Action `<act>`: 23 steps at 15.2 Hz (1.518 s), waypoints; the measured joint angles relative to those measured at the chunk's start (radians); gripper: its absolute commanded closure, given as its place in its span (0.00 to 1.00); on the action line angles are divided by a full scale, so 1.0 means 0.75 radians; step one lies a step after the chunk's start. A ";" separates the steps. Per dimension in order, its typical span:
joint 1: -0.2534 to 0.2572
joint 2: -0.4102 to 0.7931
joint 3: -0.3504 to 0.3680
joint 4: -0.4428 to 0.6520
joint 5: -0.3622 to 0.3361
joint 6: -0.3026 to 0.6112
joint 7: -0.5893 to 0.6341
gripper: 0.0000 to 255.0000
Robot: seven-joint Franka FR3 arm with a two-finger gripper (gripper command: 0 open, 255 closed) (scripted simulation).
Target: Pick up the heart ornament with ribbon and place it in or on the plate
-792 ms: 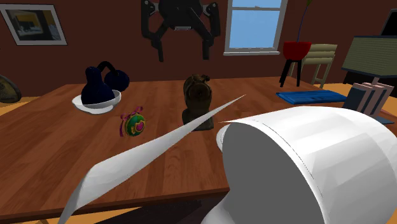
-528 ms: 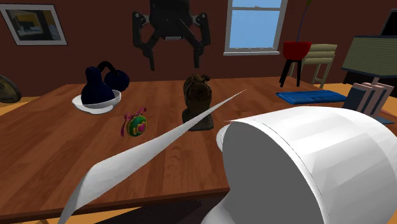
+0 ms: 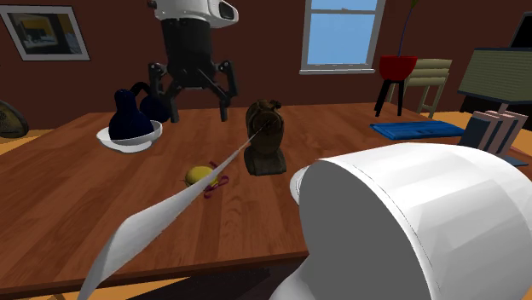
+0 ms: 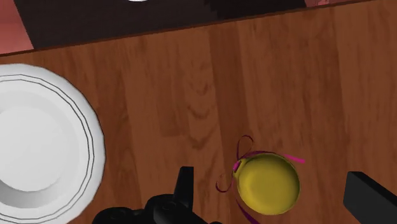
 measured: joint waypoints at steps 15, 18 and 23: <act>-0.077 0.682 0.207 0.202 -0.034 0.524 0.653 0.00; -0.076 0.717 0.210 0.185 -0.042 0.575 0.666 0.00; -0.075 0.744 0.212 0.161 -0.049 0.626 0.672 0.00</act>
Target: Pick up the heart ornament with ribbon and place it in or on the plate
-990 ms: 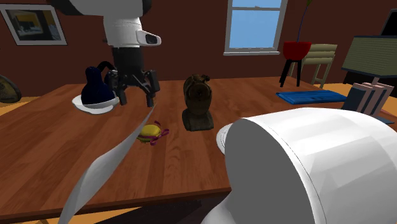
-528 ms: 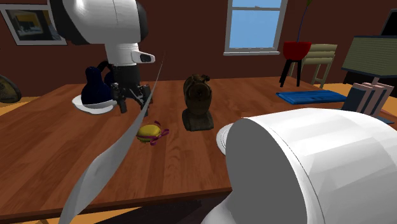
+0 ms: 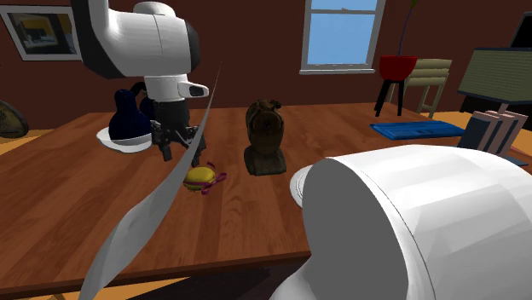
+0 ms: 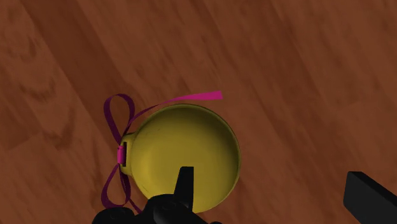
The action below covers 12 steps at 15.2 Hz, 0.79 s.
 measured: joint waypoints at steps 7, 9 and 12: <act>0.000 0.002 0.000 0.000 -0.001 0.002 0.000 1.00; 0.000 0.002 0.000 0.000 -0.001 0.002 0.000 1.00; 0.000 0.002 0.000 0.000 -0.001 0.002 0.000 1.00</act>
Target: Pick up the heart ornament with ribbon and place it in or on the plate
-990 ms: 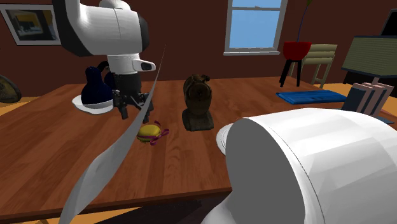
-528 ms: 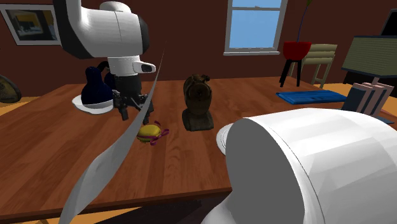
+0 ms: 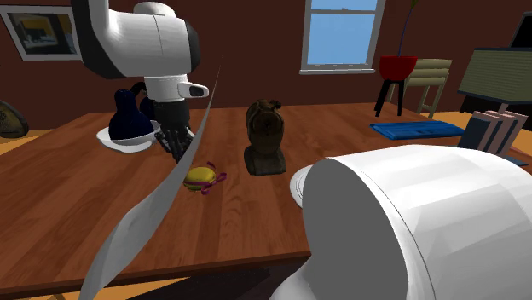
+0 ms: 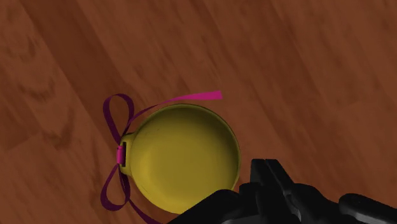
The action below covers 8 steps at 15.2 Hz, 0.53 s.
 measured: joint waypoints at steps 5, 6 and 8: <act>0.004 -0.031 0.003 -0.033 0.000 0.009 -0.019 0.00; 0.008 -0.079 0.004 -0.079 0.000 0.019 -0.053 0.00; 0.024 -0.208 0.004 -0.208 0.005 0.049 -0.141 0.00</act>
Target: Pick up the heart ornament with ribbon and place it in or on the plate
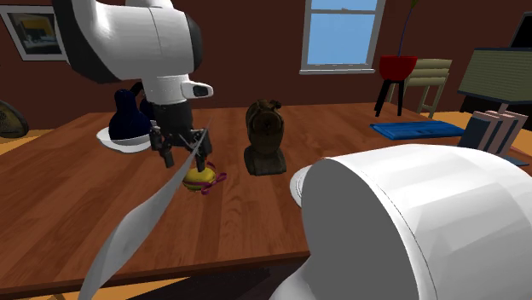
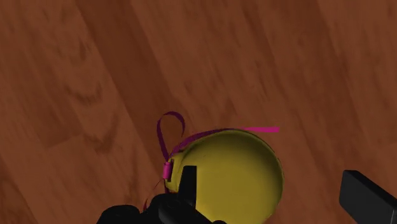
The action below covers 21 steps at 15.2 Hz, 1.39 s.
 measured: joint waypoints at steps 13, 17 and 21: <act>0.046 -0.251 -0.028 -0.407 -0.045 0.255 -0.273 0.00; 0.043 -0.240 -0.027 -0.414 -0.048 0.275 -0.271 0.00; 0.043 -0.240 -0.026 -0.414 -0.048 0.275 -0.271 1.00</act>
